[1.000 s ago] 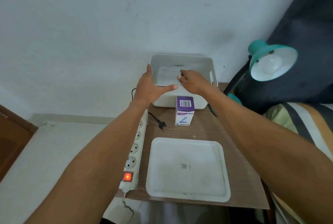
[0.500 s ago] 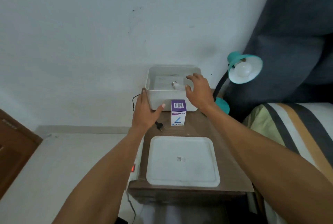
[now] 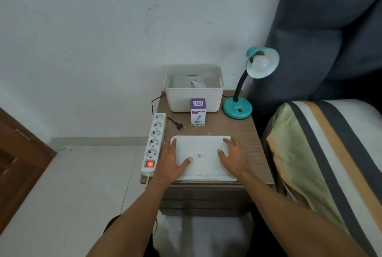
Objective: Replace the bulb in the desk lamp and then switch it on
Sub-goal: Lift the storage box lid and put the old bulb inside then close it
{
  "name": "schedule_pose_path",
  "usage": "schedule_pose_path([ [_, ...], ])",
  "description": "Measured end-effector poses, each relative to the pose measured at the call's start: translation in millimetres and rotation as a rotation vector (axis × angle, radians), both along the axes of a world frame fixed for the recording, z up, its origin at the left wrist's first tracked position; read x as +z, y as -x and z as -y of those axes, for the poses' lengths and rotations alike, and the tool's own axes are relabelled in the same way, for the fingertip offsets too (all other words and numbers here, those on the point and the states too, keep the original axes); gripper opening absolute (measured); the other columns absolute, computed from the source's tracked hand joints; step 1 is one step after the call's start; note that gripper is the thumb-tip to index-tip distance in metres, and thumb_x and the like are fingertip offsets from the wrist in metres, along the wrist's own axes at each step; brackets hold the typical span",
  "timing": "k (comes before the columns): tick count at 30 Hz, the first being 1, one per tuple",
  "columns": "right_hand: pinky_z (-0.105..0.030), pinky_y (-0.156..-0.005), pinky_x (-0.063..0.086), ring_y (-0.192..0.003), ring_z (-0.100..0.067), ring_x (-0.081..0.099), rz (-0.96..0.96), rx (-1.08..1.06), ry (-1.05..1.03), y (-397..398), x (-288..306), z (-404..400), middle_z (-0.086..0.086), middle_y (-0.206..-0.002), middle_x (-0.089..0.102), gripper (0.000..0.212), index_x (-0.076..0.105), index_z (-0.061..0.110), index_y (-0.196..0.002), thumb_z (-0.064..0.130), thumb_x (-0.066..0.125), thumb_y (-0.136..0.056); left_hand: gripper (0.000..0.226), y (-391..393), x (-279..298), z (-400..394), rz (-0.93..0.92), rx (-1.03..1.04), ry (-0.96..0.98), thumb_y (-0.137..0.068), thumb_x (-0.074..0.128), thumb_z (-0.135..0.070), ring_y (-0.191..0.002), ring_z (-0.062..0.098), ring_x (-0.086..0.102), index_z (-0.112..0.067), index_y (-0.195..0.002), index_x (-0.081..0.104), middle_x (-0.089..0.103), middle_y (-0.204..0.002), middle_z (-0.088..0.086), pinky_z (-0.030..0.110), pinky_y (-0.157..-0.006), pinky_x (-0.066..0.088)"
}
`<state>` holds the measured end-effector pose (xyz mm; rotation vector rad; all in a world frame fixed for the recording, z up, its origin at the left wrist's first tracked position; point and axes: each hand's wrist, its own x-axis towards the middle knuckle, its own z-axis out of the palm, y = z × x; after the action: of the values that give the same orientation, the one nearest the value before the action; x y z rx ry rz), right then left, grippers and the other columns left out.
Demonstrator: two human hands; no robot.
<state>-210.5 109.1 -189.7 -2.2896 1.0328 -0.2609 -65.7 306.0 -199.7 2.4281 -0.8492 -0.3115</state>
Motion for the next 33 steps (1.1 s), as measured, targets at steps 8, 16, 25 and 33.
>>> schedule_pose_path([
  [8,-0.044,-0.121,0.017,-0.152,-0.030,0.008,-0.128,0.020,0.095,15.1,-24.3,-6.8,-0.007,-0.165,0.009,0.073,0.024,0.026,-0.154,0.057,0.049,-0.093,0.101,16.8,-13.0,3.7,-0.036,0.080,-0.052,-0.093,0.051,-0.070,-0.158,0.022,-0.010,-0.022,-0.163,-0.003,-0.011,-0.171,0.007,0.036,-0.125,0.004],
  [16,-0.043,-0.123,0.006,-0.152,-0.030,0.009,-0.100,-0.025,0.165,14.5,-35.4,-11.1,-0.008,-0.165,0.015,0.072,0.027,0.027,-0.154,0.062,0.043,-0.094,0.093,24.9,-14.2,16.3,-0.002,0.206,-0.031,-0.090,0.056,-0.070,-0.158,0.025,0.006,-0.019,-0.161,0.023,0.011,-0.171,0.011,0.041,-0.126,0.017],
  [25,-0.047,-0.118,0.029,-0.149,-0.031,0.021,0.088,-0.103,0.037,10.5,-11.7,-1.7,-0.008,-0.163,0.022,0.071,0.036,0.026,-0.152,0.052,0.060,-0.090,0.092,23.0,4.0,24.0,0.026,0.211,0.152,-0.084,0.072,-0.062,-0.154,0.027,0.025,-0.017,-0.157,0.037,0.018,-0.170,0.007,0.034,-0.120,0.026],
  [33,-0.049,-0.116,0.033,-0.144,-0.031,0.031,0.365,-0.088,0.141,-65.6,83.6,49.2,-0.014,-0.159,0.029,0.070,0.045,0.013,-0.146,0.047,0.065,-0.088,0.088,-58.2,99.2,62.5,0.304,0.138,0.362,-0.079,0.079,-0.061,-0.146,0.030,0.042,-0.009,-0.145,0.053,0.032,-0.164,0.014,0.039,-0.115,0.038],
])
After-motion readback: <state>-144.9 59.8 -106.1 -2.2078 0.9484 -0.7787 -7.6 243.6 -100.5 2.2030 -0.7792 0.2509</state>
